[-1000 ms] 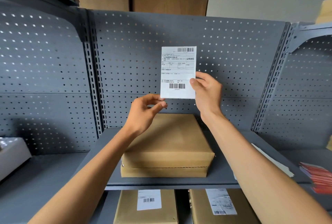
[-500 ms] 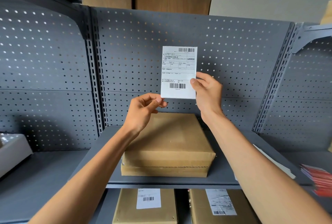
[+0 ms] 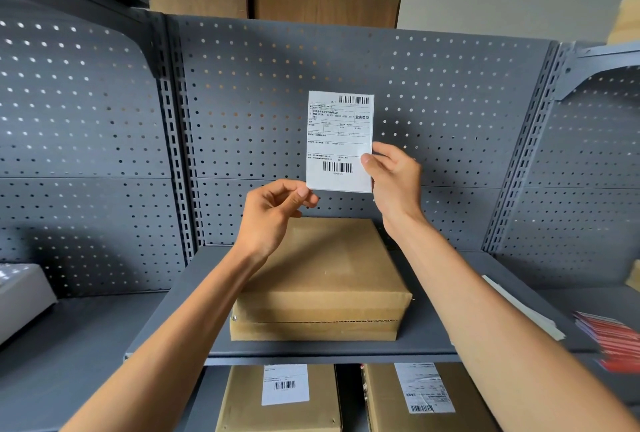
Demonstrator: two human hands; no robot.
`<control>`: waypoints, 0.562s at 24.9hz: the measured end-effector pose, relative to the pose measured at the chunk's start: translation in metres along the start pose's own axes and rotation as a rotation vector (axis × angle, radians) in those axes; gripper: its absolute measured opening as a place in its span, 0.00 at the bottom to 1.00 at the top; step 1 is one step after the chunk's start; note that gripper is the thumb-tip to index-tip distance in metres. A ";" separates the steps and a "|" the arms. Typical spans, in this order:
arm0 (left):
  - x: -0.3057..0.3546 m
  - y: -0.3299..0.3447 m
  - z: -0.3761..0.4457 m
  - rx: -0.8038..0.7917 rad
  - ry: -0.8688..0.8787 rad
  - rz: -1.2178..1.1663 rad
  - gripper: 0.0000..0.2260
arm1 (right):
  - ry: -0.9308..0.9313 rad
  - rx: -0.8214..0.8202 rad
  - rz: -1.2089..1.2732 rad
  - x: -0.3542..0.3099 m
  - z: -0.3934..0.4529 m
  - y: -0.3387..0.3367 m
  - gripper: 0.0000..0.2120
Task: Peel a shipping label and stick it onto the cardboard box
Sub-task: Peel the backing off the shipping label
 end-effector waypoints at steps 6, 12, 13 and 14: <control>0.002 0.002 -0.001 -0.013 0.013 -0.013 0.06 | 0.026 -0.009 0.030 0.002 -0.002 0.002 0.12; 0.003 0.002 -0.001 -0.014 0.013 -0.042 0.06 | 0.115 -0.063 -0.040 0.012 -0.003 0.007 0.22; 0.002 0.002 0.000 -0.009 0.001 -0.057 0.06 | 0.138 -0.096 -0.091 0.014 -0.004 0.010 0.22; 0.000 0.001 0.001 -0.002 -0.016 -0.077 0.06 | 0.153 -0.131 -0.182 0.017 -0.005 0.012 0.23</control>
Point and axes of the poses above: each hand's wrist, its own z-axis towards the middle knuckle, its own y-axis out of the palm, x = y × z, the point moved 7 cm from there along z, towards the middle knuckle, and after that the axes turned 1 degree about z, right-handed, at the moved point
